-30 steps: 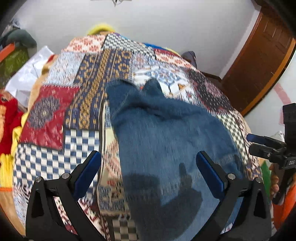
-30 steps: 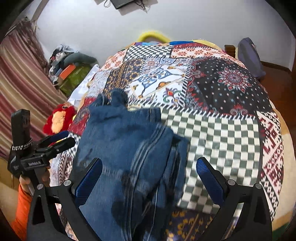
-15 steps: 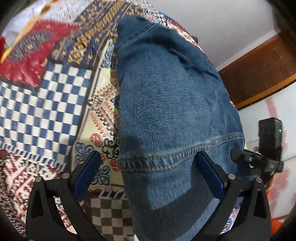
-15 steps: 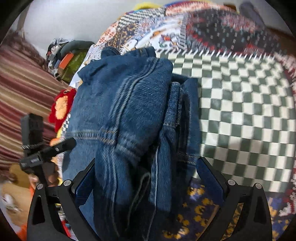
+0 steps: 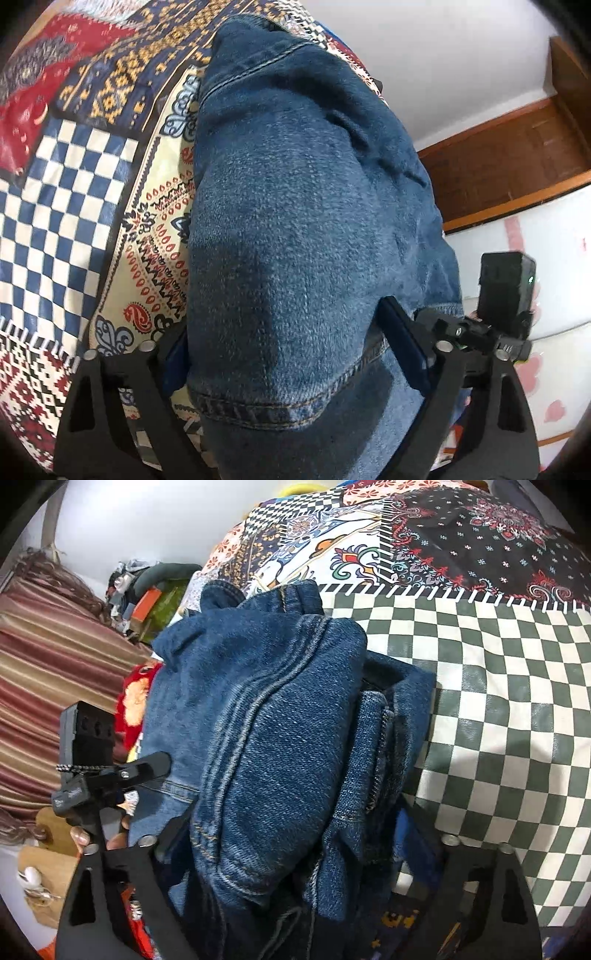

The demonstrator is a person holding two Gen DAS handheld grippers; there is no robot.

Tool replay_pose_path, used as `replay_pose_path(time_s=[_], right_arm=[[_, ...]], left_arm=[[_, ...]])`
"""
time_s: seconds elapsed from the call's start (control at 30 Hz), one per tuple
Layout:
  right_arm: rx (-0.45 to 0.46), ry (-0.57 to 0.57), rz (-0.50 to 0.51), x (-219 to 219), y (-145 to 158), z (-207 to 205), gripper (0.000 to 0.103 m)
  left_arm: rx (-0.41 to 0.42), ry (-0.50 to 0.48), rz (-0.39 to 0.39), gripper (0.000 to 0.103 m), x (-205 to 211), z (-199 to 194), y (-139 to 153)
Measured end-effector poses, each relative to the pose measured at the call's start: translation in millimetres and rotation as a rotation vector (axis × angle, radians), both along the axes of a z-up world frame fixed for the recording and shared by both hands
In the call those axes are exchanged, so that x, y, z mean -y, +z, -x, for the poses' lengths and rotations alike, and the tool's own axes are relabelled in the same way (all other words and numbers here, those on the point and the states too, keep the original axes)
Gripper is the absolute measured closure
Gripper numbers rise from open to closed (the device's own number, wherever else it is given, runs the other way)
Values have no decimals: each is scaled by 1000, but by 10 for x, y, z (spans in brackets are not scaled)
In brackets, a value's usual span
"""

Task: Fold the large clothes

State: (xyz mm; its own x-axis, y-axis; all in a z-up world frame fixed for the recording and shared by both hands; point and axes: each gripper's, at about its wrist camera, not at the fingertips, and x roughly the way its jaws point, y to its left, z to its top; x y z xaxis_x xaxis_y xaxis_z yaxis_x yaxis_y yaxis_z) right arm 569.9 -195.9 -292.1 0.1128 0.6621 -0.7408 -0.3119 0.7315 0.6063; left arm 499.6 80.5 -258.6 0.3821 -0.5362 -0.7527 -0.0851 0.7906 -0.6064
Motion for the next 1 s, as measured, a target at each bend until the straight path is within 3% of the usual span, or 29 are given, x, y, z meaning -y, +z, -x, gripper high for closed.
replay_pose_path(time_s=[0.1, 0.17, 0.3, 0.47, 0.67, 0.87, 1.0], right_arm=[[-6, 5, -31, 1, 48, 29, 44], [7, 12, -27, -26, 114, 66, 51], [99, 33, 12, -119, 397, 211, 60], [190, 57, 39, -229, 785, 407, 62], [260, 68, 4, -354, 1250, 637, 62], [337, 102, -10, -541, 1626, 1013, 62], [348, 129, -16, -752, 1719, 1206, 63]], left_arm=[[33, -14, -20, 33, 29, 55, 104], [56, -24, -33, 41, 56, 92, 208], [112, -47, -95, 46, 70, 227, 464], [199, -52, -153, 47, 101, 434, 893], [287, -28, -184, 47, -143, 862, 1357], [339, 19, -198, 47, -357, 1269, 1622], [333, 51, -200, 47, -562, 1489, 1635]])
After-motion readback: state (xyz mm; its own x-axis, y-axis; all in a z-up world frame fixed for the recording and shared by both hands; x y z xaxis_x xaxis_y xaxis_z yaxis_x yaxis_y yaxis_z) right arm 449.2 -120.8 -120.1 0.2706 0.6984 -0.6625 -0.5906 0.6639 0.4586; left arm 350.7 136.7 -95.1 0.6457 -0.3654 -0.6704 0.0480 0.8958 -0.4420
